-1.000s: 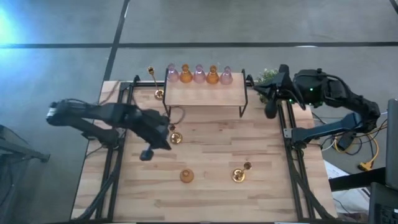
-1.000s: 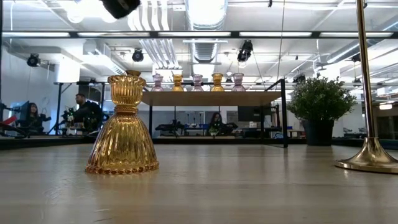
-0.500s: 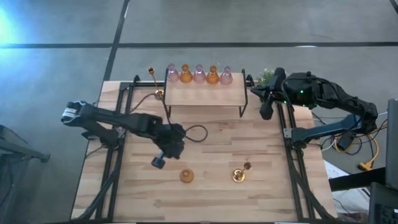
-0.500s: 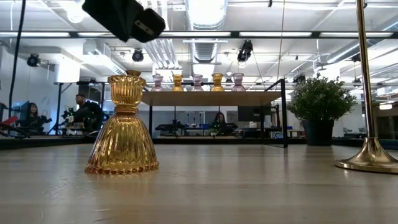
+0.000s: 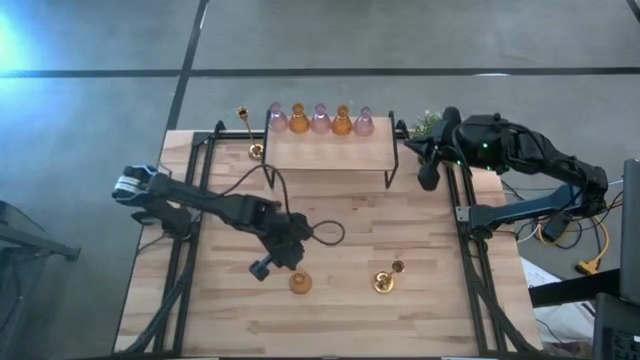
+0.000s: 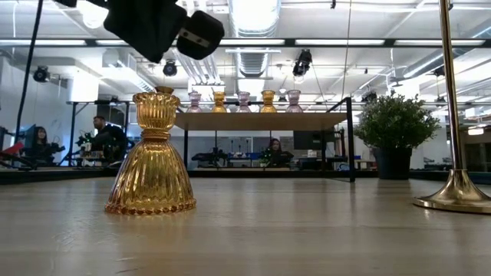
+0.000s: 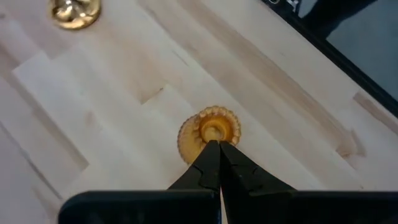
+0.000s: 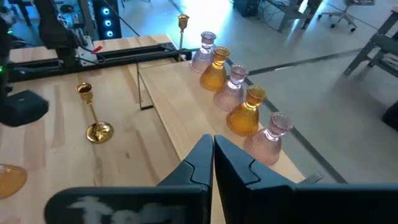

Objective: Pick & Place candle stick holders
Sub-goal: Put the yellow glass candle holder on the shelf aligned with the other glass candle holders

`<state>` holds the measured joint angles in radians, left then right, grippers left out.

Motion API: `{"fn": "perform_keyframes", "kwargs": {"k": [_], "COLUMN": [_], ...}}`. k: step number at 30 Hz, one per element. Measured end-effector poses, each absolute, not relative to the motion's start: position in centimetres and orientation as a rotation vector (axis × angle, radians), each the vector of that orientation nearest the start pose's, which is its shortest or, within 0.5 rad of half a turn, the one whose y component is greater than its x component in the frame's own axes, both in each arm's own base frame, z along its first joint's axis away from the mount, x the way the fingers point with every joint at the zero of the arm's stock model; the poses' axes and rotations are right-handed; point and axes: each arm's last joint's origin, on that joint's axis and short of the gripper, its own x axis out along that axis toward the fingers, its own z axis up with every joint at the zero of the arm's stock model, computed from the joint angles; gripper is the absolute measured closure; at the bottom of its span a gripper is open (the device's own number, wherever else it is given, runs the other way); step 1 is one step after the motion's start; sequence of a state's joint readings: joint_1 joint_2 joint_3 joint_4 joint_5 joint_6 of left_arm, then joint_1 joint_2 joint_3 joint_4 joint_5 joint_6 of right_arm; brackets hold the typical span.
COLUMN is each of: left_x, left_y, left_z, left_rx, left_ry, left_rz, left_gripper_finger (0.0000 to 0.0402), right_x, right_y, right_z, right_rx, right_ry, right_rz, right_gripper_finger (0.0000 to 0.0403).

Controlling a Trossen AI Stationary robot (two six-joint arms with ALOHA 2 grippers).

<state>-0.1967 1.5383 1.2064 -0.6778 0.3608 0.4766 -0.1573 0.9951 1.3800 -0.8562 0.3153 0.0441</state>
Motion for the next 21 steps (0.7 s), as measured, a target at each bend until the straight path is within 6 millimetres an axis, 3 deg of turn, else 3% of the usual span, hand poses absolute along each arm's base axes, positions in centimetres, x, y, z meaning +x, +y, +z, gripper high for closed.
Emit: {"fn": "perform_keyframes", "kwargs": {"k": [8,21], "left_x": [30.9,32.1], "left_y": [-8.5,-8.9], "left_z": [25.5,23.7], "left_rx": [0.405,0.419], "left_ry": [0.858,0.872], "left_rz": [-0.812,-0.826], "left_gripper_finger": [0.0401,0.0401], "right_x": [16.2,16.2], "right_y": [-3.6,-3.6], "right_z": [42.9,42.9], "right_rx": [0.005,0.017], "right_ry": [0.465,0.463], "right_rz": [-0.482,-0.472], "right_gripper_finger": [0.0394,0.0394]}}
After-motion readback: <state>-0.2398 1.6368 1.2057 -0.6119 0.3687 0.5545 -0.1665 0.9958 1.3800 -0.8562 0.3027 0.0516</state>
